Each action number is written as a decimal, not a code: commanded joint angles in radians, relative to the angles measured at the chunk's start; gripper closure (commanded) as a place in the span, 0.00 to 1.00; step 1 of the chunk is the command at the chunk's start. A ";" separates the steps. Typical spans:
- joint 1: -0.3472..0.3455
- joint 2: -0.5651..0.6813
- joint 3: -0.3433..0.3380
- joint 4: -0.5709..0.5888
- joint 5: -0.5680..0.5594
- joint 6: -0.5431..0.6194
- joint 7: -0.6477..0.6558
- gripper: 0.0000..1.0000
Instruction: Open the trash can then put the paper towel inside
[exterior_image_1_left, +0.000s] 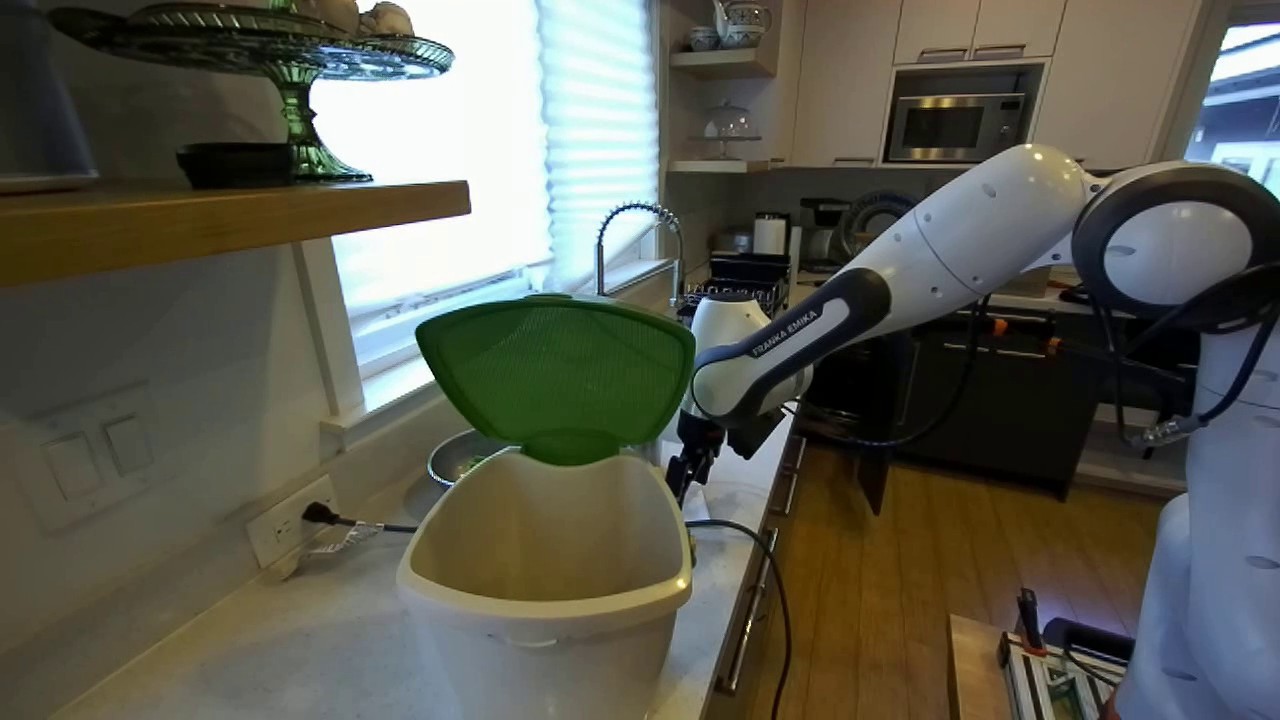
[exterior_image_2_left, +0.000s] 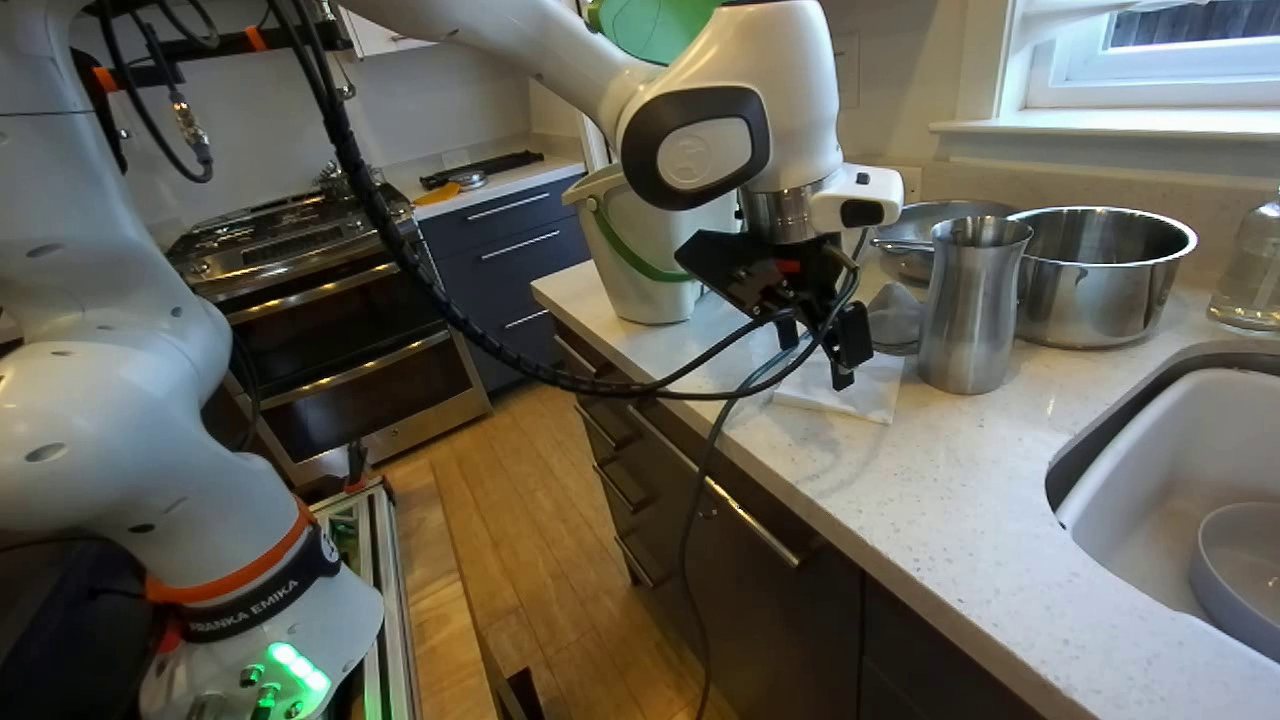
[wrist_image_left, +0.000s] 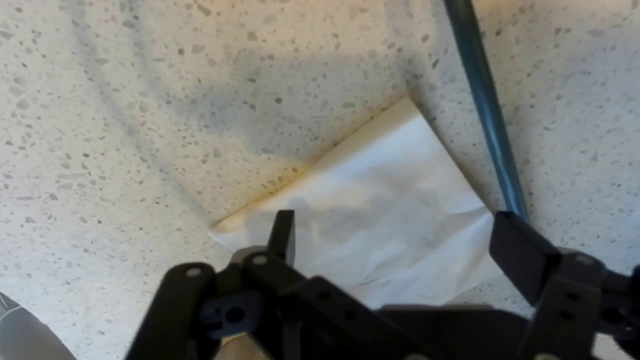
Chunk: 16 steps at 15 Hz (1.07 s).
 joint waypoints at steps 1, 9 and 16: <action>-0.011 -0.001 0.012 0.001 -0.004 -0.002 0.004 0.00; -0.011 -0.001 0.012 0.001 -0.004 -0.002 0.004 0.00; -0.007 0.019 0.004 0.003 -0.028 0.057 0.031 0.00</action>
